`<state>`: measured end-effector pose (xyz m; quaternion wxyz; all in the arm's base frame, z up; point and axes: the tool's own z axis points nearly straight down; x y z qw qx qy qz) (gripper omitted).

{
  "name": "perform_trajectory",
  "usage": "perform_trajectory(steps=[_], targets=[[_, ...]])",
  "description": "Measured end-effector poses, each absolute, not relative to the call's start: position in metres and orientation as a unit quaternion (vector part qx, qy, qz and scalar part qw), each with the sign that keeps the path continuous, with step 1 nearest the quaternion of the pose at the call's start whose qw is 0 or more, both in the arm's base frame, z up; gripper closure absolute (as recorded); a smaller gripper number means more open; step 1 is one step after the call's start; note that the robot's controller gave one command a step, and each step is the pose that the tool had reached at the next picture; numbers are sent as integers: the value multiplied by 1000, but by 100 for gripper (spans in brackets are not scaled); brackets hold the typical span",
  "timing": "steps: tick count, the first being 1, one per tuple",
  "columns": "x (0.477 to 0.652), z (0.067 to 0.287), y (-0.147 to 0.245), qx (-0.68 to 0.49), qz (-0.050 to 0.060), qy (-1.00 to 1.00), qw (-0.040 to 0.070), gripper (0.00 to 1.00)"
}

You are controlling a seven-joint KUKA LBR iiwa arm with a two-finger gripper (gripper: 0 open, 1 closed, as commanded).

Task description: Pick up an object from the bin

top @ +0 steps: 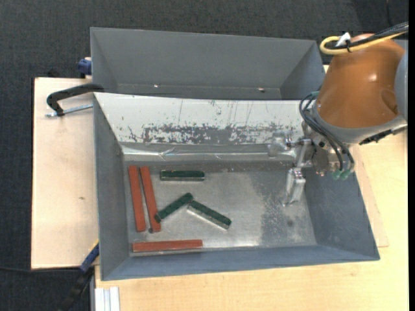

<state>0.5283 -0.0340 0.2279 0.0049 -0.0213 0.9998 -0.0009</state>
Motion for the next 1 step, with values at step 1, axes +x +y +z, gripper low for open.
perform_trajectory(steps=[1], targets=[[536,174,1,-81,0,997,2,0]])
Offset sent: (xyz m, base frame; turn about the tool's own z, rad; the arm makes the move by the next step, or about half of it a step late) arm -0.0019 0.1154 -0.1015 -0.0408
